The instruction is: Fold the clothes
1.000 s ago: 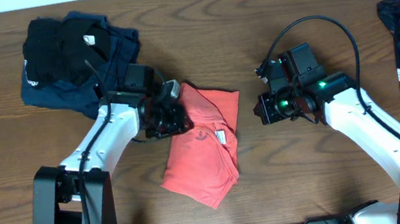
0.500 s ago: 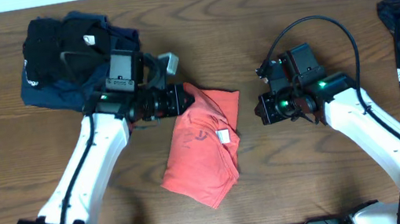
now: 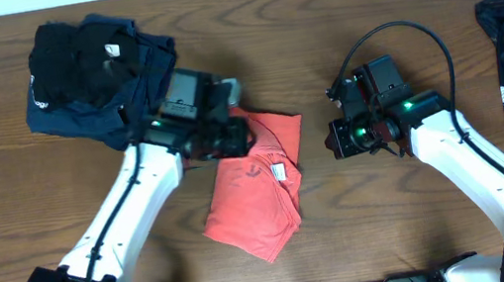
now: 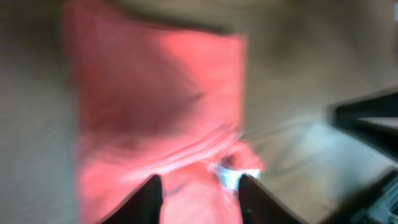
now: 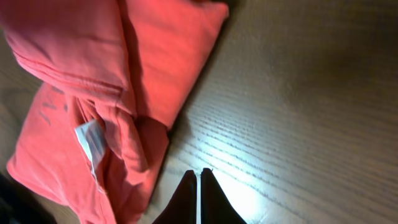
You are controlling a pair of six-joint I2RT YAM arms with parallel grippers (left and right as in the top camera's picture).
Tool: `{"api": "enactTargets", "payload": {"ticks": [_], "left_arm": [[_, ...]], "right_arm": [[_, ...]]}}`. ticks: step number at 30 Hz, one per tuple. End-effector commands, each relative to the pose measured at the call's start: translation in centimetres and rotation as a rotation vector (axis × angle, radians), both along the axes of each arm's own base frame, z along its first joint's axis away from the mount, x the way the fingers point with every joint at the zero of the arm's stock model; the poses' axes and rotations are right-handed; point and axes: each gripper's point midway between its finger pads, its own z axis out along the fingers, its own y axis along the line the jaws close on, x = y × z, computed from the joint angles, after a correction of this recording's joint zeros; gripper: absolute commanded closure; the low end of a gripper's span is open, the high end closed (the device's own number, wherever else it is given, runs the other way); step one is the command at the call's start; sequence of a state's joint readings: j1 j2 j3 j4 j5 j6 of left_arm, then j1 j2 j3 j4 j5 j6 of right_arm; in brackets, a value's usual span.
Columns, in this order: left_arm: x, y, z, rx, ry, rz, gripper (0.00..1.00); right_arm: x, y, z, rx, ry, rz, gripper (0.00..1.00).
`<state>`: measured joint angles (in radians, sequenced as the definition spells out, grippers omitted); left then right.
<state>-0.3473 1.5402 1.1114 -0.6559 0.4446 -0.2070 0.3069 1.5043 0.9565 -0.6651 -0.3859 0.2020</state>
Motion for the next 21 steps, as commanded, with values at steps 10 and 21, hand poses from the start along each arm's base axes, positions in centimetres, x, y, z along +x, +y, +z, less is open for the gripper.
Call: {"api": "enactTargets", "payload": {"ticks": [10,21], "left_arm": [[-0.3,3.6,-5.9,0.041,0.153,0.035,0.2],[0.1,0.0,-6.6,-0.166,0.187,-0.064,0.67]], "right_arm": [[1.1,-1.0,0.2,-0.04,-0.039,-0.022,0.71],[0.7,-1.1,0.0,-0.045,-0.022,-0.021,0.71]]}}
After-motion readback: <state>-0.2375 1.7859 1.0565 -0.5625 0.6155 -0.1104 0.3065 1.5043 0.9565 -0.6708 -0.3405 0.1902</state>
